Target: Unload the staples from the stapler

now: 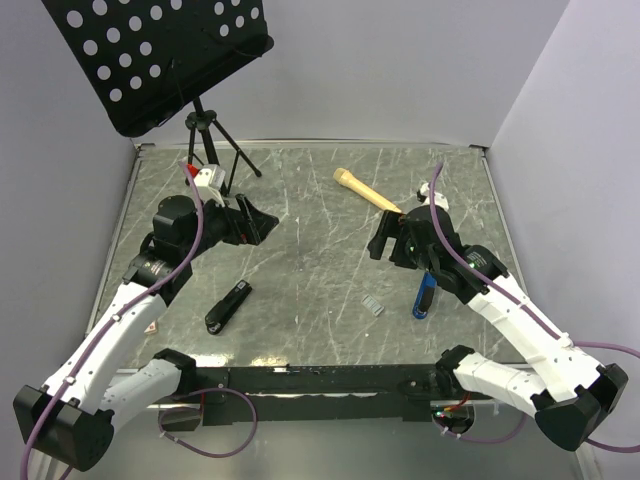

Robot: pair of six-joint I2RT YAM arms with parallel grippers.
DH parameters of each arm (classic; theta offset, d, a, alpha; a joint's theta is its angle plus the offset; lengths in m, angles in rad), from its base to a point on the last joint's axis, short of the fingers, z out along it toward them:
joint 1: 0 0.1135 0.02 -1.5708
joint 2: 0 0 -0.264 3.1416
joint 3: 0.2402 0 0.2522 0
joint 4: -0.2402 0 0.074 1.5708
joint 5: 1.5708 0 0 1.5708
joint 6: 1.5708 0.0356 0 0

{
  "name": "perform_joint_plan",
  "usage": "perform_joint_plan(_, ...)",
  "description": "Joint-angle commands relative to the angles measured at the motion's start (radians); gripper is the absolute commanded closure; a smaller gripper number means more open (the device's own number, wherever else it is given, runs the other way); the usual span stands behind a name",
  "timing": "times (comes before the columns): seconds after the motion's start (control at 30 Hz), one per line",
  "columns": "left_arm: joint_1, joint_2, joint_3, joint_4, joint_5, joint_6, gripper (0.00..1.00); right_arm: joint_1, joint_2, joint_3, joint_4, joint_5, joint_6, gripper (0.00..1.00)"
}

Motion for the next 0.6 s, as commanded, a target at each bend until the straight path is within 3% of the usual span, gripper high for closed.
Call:
perform_joint_plan(0.0, -0.002, -0.017, 0.0, 0.038, 0.003, 0.001, 0.01, -0.001, -0.003, 0.036, -0.02, 0.044, 0.018, 0.0)
perform_joint_plan(0.23, -0.002, -0.012, -0.001, 0.04, 0.011, 0.0, 0.0, -0.005, 0.024, 0.039, -0.125, 0.147, 0.064, 0.0)
perform_joint_plan(0.4, -0.002, -0.017, -0.003, 0.04, 0.004, 0.004, 0.01, -0.062, 0.092, 0.044, -0.296, 0.214, 0.115, 0.01)
perform_joint_plan(0.47, -0.002, -0.017, -0.003, 0.044, 0.004, 0.003, 0.01, -0.132, 0.115, 0.027, -0.306, 0.149, 0.106, 0.05)
perform_joint_plan(0.5, -0.002, -0.016, -0.001, 0.04, 0.009, 0.001, 0.01, -0.157, 0.119, -0.002, -0.297, 0.127, 0.09, 0.14)
perform_joint_plan(0.57, -0.002, -0.016, 0.002, 0.037, 0.014, 0.004, 0.01, -0.192, 0.118, -0.037, -0.286, 0.084, 0.09, 0.23)
